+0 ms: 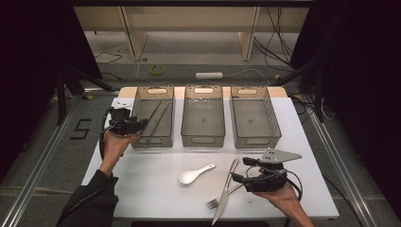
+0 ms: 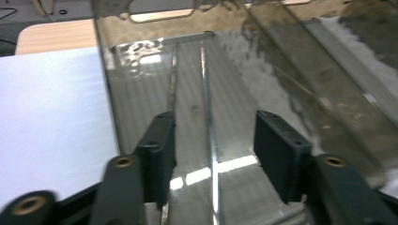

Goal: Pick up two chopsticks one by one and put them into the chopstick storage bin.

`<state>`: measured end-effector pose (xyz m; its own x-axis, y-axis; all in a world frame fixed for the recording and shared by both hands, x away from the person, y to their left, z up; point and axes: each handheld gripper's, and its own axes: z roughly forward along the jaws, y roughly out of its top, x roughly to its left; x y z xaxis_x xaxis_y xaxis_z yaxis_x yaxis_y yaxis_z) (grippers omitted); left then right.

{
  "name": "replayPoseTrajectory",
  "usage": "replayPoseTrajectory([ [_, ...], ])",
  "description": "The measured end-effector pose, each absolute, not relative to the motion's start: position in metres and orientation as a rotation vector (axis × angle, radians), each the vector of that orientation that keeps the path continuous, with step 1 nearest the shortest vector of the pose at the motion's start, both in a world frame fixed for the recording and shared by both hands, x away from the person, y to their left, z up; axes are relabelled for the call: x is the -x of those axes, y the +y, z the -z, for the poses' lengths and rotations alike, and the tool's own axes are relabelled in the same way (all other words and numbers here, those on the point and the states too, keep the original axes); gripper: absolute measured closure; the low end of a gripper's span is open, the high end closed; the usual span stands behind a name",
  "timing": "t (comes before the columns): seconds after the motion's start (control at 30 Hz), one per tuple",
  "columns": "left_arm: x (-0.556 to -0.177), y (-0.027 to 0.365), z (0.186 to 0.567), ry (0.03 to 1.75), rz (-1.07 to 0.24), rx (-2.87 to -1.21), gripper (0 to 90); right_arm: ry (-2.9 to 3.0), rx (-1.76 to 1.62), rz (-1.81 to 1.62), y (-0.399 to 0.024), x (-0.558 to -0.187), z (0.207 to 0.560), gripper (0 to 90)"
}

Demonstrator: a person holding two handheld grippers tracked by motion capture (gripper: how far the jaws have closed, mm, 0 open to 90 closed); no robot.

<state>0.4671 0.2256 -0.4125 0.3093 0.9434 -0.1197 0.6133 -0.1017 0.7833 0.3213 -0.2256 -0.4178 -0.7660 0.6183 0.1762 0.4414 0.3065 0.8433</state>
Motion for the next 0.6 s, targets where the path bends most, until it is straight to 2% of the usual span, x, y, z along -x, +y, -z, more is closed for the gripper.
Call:
replayPoseTrajectory([
  [0.23,-0.447,0.207,0.396,1.249,-0.457,-1.861,29.4,2.356,-0.990,-1.465,-0.229,-0.320,0.417,27.6],
  [0.6,-0.424,0.179,0.385,1.098,-0.400,-1.940,21.6,2.319,-1.026,-1.484,-0.232,-0.321,0.421,27.4],
])
